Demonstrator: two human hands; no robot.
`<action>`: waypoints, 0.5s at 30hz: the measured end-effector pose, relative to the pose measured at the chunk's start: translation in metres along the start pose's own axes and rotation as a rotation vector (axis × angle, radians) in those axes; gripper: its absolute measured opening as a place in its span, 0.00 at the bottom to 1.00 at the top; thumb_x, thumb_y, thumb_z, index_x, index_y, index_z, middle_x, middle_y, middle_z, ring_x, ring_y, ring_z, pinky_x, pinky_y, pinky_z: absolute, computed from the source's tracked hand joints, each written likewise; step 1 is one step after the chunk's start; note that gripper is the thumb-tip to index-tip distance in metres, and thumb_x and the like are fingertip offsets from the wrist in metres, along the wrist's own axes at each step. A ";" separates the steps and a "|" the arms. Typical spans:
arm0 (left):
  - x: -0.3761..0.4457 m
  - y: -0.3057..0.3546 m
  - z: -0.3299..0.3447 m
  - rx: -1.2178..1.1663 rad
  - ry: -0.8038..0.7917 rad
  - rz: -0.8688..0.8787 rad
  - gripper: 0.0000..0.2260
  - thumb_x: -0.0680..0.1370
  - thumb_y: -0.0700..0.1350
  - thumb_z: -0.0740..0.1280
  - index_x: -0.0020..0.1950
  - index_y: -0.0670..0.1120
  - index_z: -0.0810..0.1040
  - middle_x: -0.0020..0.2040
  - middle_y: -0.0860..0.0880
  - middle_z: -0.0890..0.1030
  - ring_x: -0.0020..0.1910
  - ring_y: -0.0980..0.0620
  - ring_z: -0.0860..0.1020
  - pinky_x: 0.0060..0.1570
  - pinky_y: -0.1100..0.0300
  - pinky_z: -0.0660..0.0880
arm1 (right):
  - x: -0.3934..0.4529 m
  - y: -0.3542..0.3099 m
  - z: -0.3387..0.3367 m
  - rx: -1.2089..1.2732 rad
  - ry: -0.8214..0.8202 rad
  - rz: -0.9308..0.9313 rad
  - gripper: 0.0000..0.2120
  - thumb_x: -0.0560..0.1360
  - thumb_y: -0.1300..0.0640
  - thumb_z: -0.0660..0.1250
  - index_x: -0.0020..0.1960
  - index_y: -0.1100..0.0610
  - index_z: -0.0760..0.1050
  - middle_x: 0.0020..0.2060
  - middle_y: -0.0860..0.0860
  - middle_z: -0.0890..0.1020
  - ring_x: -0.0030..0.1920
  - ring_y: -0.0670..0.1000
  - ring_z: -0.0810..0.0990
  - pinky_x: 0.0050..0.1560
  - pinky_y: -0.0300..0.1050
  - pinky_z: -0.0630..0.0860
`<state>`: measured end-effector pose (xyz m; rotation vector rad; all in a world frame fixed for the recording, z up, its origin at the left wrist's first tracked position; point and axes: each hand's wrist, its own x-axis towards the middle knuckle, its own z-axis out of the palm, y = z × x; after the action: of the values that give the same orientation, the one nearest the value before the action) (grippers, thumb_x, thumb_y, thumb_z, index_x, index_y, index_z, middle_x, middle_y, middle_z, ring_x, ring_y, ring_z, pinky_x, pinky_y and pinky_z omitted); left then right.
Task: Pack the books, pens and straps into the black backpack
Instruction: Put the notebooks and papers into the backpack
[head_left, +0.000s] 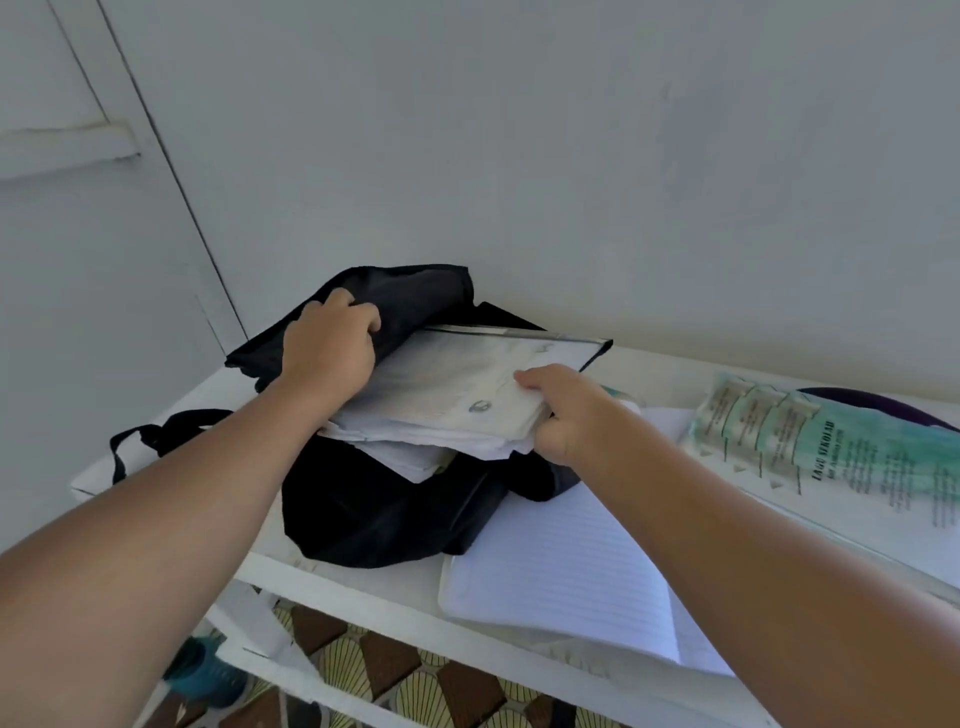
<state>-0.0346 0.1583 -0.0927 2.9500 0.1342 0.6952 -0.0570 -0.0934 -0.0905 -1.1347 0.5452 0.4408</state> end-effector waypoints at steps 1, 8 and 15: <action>0.003 0.000 -0.003 -0.022 0.005 0.015 0.14 0.79 0.38 0.61 0.57 0.50 0.83 0.61 0.45 0.77 0.52 0.38 0.76 0.49 0.46 0.75 | 0.004 0.001 0.010 0.010 0.000 0.005 0.04 0.82 0.64 0.68 0.56 0.61 0.77 0.49 0.57 0.82 0.46 0.58 0.82 0.55 0.61 0.79; 0.006 -0.011 -0.016 -0.154 -0.070 0.018 0.16 0.79 0.38 0.60 0.54 0.52 0.84 0.55 0.50 0.77 0.51 0.47 0.78 0.49 0.56 0.69 | 0.064 0.042 0.087 -0.047 0.026 0.000 0.18 0.76 0.60 0.69 0.66 0.55 0.79 0.58 0.56 0.85 0.57 0.59 0.84 0.62 0.59 0.81; 0.000 -0.002 -0.017 -0.120 -0.336 0.045 0.14 0.80 0.42 0.61 0.52 0.58 0.83 0.57 0.52 0.73 0.50 0.46 0.77 0.51 0.52 0.75 | 0.075 0.066 0.093 -0.081 0.037 -0.008 0.26 0.68 0.58 0.71 0.66 0.51 0.76 0.55 0.56 0.84 0.53 0.61 0.84 0.56 0.65 0.83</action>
<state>-0.0420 0.1618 -0.0776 2.9083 -0.0026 0.1954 -0.0193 0.0213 -0.1546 -1.2242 0.5593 0.4393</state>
